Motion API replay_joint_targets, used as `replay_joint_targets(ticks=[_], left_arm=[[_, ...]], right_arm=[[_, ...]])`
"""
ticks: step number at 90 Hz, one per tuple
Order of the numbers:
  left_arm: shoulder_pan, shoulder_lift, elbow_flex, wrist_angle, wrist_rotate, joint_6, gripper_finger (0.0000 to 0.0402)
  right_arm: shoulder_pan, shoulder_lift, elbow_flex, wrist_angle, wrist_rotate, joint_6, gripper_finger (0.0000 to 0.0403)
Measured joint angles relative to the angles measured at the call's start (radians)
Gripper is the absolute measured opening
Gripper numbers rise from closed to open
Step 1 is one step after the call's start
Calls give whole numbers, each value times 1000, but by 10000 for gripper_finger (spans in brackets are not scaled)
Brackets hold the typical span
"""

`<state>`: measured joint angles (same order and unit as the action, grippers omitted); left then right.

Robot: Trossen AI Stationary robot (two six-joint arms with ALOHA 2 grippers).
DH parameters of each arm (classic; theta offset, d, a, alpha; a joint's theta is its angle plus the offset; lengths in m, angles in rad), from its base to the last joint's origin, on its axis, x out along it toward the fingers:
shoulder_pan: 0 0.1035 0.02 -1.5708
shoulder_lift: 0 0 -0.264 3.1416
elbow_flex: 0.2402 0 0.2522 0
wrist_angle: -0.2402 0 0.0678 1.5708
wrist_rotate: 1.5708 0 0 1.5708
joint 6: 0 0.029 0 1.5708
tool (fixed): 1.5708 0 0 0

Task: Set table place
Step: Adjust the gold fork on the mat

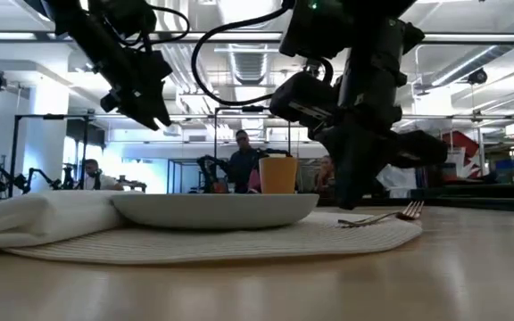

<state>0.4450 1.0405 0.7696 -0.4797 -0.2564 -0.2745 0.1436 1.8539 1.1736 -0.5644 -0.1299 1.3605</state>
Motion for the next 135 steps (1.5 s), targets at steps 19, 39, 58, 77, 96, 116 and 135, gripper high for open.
replay_joint_targets(ticks=[19,39,58,77,96,116,135], left_arm=[[0,0,0,0,0,0,217],[0,0,0,0,0,0,217],[0,0,0,0,0,0,217],[0,0,0,0,0,0,217],[0,0,0,0,0,0,217],[0,0,0,0,0,3,217],[0,0,0,0,-22,3,217]], right_arm=[[0,1,0,0,0,0,0],[0,1,0,0,0,-1,0],[3,1,-2,0,-2,-1,0],[14,1,-18,-2,-9,26,0],[16,1,-20,-2,-14,27,0],[37,1,-20,-8,-54,18,0],[55,1,-20,-11,-60,30,0]])
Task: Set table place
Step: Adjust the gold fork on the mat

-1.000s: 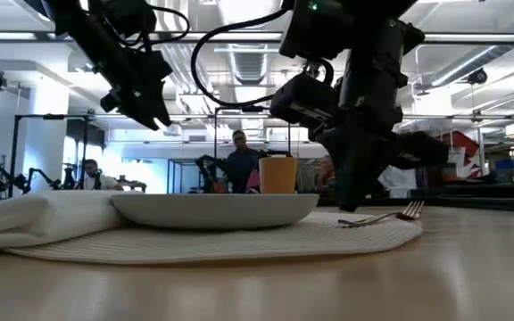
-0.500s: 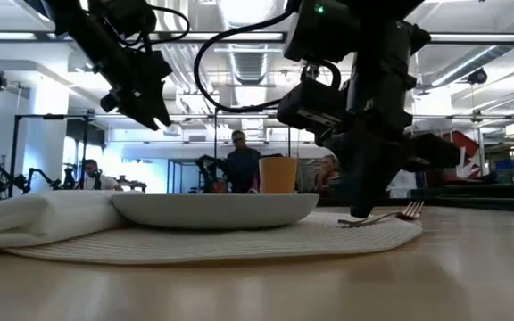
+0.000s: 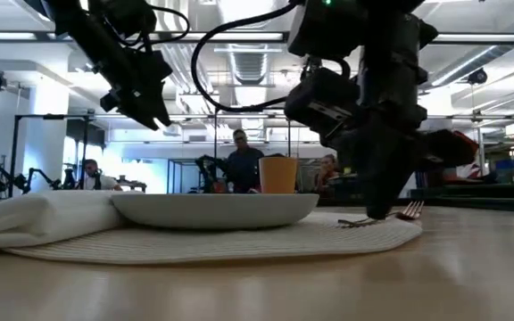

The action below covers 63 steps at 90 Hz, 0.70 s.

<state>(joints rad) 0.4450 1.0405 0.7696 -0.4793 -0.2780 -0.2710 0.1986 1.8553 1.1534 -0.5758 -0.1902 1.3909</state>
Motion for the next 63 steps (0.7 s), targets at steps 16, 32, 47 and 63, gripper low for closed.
replay_joint_targets(ticks=[16,32,47,63], left_arm=[[0,5,0,0,-1,0,217],[0,28,0,-1,-1,0,217],[0,55,0,-4,-1,0,217],[0,79,0,-9,-1,0,217]], right_arm=[[-20,-1,0,-20,94,41,0],[-66,-25,-1,-114,150,49,0],[-73,-44,0,-94,149,1,0],[-73,-47,0,-88,144,10,0]])
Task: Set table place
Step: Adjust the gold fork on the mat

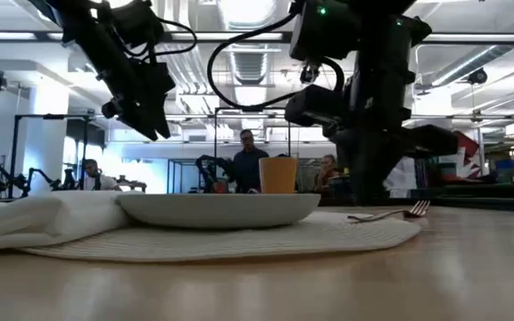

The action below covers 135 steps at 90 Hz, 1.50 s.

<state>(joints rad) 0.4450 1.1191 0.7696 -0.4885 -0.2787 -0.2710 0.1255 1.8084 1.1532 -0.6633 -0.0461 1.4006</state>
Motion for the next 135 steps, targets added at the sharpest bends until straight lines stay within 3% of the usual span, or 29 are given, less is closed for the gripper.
replay_joint_targets(ticks=[48,135], left_arm=[[0,17,0,1,35,-7,217],[0,16,0,2,26,1,217]], right_arm=[[-39,58,0,77,11,15,0],[34,33,1,26,-120,-40,0]])
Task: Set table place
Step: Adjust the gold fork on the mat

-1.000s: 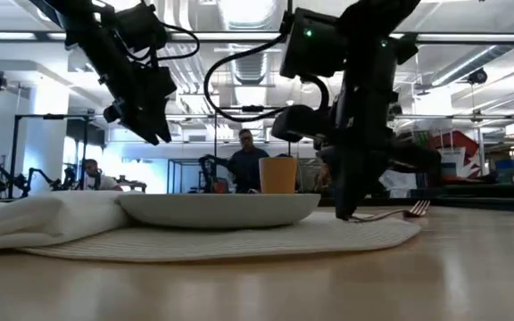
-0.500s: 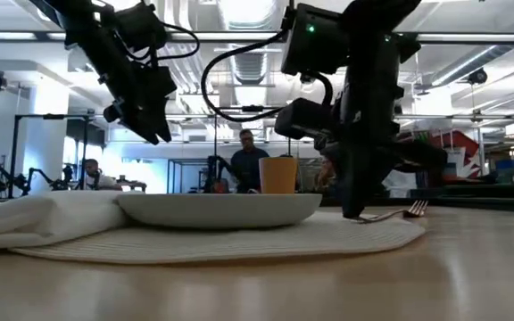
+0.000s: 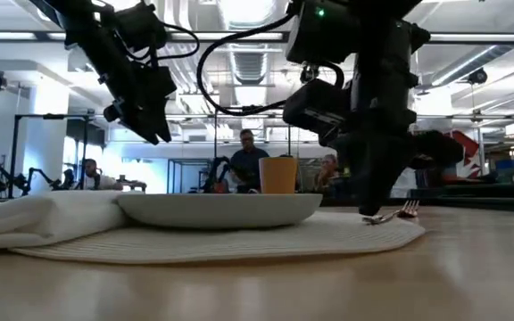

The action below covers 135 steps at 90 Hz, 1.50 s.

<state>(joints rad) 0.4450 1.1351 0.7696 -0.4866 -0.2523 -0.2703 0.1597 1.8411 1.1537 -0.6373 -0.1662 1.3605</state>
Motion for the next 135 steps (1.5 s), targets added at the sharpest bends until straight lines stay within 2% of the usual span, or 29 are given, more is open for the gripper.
replay_joint_targets(ticks=[20,44,135], left_arm=[[0,0,0,0,0,5,217],[0,0,0,0,0,5,217],[0,0,0,0,0,-1,217]], right_arm=[[17,-16,0,-95,-1,0,0],[-3,-60,2,27,70,9,0],[-10,-6,0,26,141,18,0]])
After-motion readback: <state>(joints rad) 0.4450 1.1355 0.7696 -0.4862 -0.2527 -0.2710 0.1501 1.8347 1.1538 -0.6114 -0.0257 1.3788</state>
